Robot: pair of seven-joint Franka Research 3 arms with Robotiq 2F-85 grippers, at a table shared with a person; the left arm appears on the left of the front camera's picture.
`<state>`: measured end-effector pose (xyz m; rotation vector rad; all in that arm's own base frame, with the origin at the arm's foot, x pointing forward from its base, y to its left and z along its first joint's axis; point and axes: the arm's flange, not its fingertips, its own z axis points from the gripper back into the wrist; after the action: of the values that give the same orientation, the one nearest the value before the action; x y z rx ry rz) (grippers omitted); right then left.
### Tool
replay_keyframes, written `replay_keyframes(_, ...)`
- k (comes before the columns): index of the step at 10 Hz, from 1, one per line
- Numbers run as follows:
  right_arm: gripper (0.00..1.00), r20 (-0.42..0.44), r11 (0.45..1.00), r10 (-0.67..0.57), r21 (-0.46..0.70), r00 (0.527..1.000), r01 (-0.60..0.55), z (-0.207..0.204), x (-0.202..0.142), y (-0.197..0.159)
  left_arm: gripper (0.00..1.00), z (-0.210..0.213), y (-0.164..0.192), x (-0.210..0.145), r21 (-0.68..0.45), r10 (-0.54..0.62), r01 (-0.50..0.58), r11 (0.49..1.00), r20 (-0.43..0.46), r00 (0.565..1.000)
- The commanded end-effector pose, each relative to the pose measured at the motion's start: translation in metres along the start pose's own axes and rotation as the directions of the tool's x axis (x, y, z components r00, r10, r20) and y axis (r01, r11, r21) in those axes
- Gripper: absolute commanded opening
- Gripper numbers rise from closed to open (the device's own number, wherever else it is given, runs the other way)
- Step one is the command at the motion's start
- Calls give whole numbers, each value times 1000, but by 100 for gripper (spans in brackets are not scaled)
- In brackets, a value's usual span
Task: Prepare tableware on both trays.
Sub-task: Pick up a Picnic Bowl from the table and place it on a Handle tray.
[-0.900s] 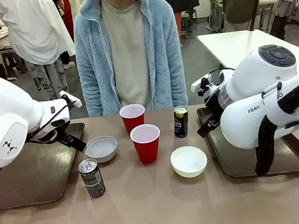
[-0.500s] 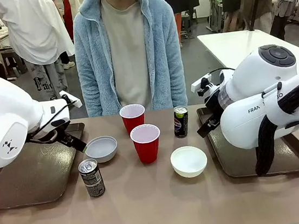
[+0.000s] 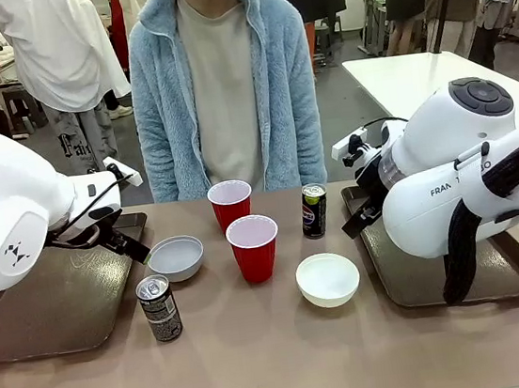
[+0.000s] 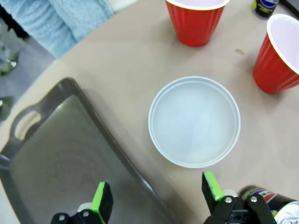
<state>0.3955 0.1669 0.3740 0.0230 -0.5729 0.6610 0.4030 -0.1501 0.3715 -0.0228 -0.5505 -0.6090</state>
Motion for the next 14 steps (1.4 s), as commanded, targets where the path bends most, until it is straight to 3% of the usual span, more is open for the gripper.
replay_keyframes(1, 100, 0, 1000, 0, 0, 1000, 0, 0, 0, 0, 100, 0, 0, 0, 0, 0, 0, 1000, 0, 1000)
replay_keyframes(3, 100, 0, 1000, 0, 0, 1000, 0, 0, 0, 0, 100, 0, 0, 0, 0, 0, 0, 1000, 0, 1000)
replay_keyframes(4, 100, 22, 998, 25, 58, 999, -26, 30, -6, 9, 100, 35, -7, -13, 51, -36, 36, 998, 4, 999)
replay_keyframes(5, 100, 1, 996, 25, 85, 1000, -25, 63, -14, 22, 100, 65, -5, -29, 26, 0, 0, 1000, -23, 1000)
replay_keyframes(6, 100, -54, 995, 2, 97, 999, 3, 93, -25, 34, 100, 90, -2, -44, -42, 36, -40, 998, -73, 997)
replay_keyframes(8, 100, -229, 983, -43, 163, 973, 82, 135, -80, 57, 100, 118, -15, -79, -171, 33, -76, 982, -244, 969)
replay_keyframes(9, 100, -321, 971, -88, 183, 943, 153, 140, -108, 63, 100, 114, -26, -96, -237, 27, -103, 966, -305, 952)
replay_keyframes(10, 100, -362, 956, -115, 211, 925, 202, 142, -127, 69, 100, 109, -37, -108, -284, 17, -122, 951, -347, 938)
replay_keyframes(11, 100, -393, 962, -112, 187, 913, 198, 134, -136, 66, 100, 103, -46, -116, -235, 60, -156, 959, -369, 927)
replay_keyframes(12, 100, -318, 976, -53, 186, 947, 117, 144, -26, 49, 100, 115, -14, -33, -235, 17, -95, 967, -312, 950)
replay_keyframes(14, 100, -318, 976, -53, 186, 947, 117, 144, -26, 49, 100, 115, -14, -33, -235, 17, -95, 967, -312, 950)
